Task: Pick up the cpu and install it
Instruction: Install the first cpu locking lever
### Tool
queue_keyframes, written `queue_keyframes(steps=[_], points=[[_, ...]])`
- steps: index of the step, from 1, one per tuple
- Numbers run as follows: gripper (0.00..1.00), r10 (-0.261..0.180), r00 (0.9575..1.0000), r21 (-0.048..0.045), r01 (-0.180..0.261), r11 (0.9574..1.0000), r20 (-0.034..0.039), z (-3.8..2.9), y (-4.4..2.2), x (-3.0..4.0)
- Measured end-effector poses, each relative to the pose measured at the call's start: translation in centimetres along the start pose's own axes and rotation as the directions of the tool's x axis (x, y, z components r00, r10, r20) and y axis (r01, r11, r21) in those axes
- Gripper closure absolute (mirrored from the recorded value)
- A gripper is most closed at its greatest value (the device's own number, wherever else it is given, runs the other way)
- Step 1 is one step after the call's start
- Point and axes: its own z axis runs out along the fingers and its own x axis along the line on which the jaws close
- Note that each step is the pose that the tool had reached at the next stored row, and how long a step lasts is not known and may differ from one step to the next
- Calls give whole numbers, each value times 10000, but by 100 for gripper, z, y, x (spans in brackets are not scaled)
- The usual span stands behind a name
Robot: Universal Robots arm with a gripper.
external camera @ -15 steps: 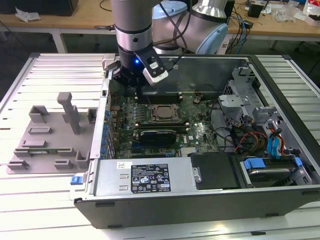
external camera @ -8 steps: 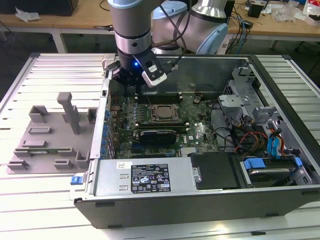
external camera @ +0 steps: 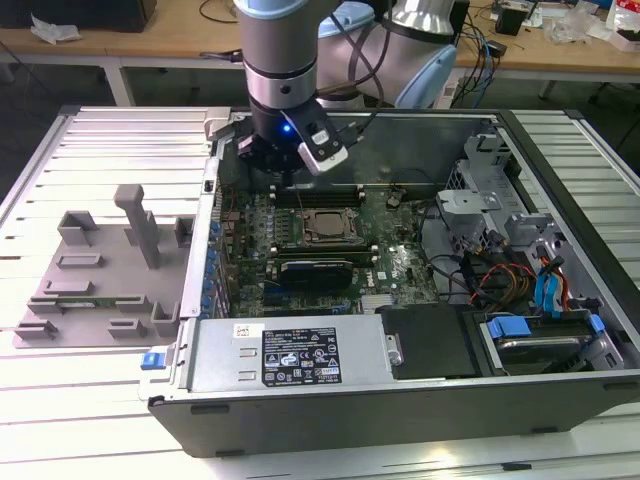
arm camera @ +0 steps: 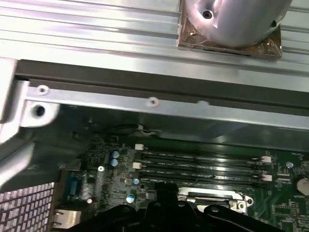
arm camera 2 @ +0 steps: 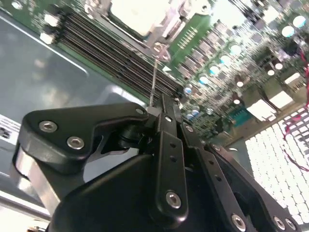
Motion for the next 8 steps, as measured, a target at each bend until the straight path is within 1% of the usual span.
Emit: queue_keyframes(steps=[2, 4, 6, 7, 8], points=[[89, 5, 10000, 0, -5, 10000, -17, 6, -15, -146], [89, 9, 10000, -3, -9, 10000, -35, 13, -30, -254], [89, 9, 10000, -4, -9, 10000, -47, 18, -40, -320], [89, 14, 10000, -4, -14, 10000, -55, 21, -48, -369], [89, 15, 10000, -6, -15, 10000, -68, 25, -59, -439]])
